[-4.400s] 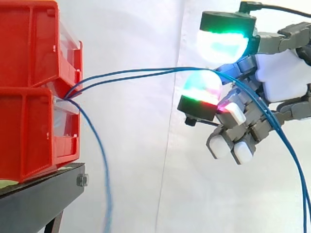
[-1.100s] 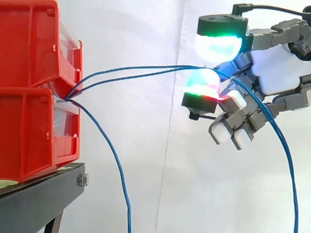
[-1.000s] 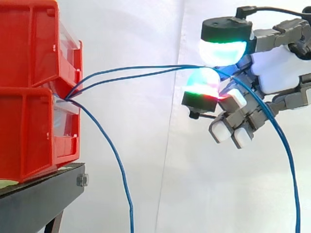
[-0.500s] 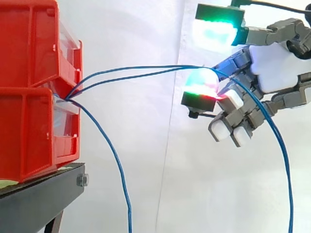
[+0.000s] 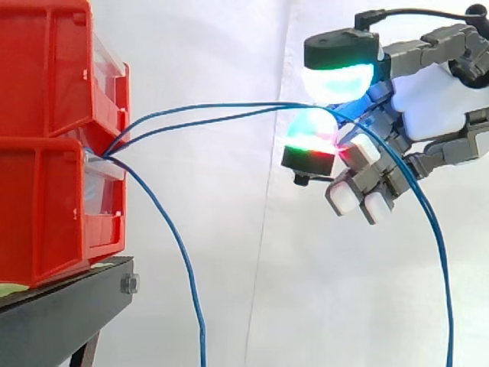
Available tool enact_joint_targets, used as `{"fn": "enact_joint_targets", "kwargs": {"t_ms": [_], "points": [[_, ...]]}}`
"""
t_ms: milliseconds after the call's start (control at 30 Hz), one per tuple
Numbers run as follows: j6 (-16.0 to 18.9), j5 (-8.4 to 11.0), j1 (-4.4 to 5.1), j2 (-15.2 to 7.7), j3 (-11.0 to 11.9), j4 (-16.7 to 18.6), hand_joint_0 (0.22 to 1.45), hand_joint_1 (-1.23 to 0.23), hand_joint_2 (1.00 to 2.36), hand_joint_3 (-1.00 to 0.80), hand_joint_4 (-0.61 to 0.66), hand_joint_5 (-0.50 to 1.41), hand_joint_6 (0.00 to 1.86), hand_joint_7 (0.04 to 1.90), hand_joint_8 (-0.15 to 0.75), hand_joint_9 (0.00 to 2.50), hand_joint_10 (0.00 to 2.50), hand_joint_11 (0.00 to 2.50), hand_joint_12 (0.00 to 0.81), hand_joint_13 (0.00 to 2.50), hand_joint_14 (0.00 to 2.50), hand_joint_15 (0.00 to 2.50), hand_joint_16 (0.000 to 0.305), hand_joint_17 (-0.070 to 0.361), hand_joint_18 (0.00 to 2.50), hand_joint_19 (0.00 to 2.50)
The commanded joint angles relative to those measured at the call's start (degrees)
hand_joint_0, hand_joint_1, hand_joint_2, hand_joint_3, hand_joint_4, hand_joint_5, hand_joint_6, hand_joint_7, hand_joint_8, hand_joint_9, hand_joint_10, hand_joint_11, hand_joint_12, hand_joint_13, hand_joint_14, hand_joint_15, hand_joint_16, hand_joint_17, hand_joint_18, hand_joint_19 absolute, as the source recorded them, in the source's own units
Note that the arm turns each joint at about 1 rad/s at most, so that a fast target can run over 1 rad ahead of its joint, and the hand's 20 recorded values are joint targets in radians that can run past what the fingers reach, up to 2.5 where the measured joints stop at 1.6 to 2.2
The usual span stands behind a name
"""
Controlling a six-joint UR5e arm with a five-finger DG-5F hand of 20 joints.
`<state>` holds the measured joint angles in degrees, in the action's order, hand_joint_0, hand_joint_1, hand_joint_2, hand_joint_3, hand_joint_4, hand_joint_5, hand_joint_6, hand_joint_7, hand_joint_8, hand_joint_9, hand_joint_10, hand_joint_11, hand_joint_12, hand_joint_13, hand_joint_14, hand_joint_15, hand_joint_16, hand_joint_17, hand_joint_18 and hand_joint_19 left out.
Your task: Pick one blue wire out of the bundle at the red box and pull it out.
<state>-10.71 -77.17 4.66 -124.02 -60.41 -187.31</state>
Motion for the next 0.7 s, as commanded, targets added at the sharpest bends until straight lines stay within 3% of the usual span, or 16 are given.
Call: {"fn": "enact_joint_targets", "kwargs": {"t_ms": [0, 267, 433, 500, 600, 667], "points": [[0.0, 0.0, 0.0, 0.0, 0.0, 0.0, 0.61, -0.65, 1.02, -0.11, 0.32, -0.11, 0.69, 0.97, 0.384, 1.01, 0.01, 0.69, 0.443, 0.83, 0.01, 0.42, 0.055, 0.125, 0.79, 0.58], [0.0, 0.0, -0.18, 0.0, 0.0, 0.0, 0.62, -0.83, 1.02, -0.13, 0.29, -0.15, 0.75, 0.91, 0.363, 0.93, 0.01, 0.71, 0.437, 0.79, 0.01, 0.42, 0.055, 0.123, 0.76, 0.56], [0.0, -0.09, -0.27, 0.0, 0.1, -0.1, 0.6, -0.87, 1.01, -0.33, 0.24, -0.17, 0.79, 0.89, 0.343, 0.9, 0.02, 0.72, 0.416, 0.76, 0.01, 0.43, 0.052, 0.117, 0.73, 0.56], [0.0, 0.0, -0.18, 0.0, 0.0, -0.5, 0.55, -0.81, 1.0, -0.48, 0.26, -0.16, 0.8, 0.86, 0.35, 0.93, 0.01, 0.7, 0.421, 0.76, 0.01, 0.43, 0.054, 0.121, 0.74, 0.57], [0.0, 0.0, -0.27, 0.1, 0.0, -0.8, 0.52, -0.63, 1.0, -0.5, 0.25, -0.12, 0.74, 0.96, 0.352, 0.99, 0.01, 0.67, 0.428, 0.79, 0.01, 0.42, 0.054, 0.122, 0.74, 0.59], [0.0, -0.09, -0.18, 0.1, 0.1, -0.8, 0.53, -0.59, 1.0, -0.5, 0.25, -0.11, 0.73, 0.96, 0.354, 1.02, 0.01, 0.66, 0.424, 0.8, 0.01, 0.43, 0.053, 0.119, 0.74, 0.6]]}}
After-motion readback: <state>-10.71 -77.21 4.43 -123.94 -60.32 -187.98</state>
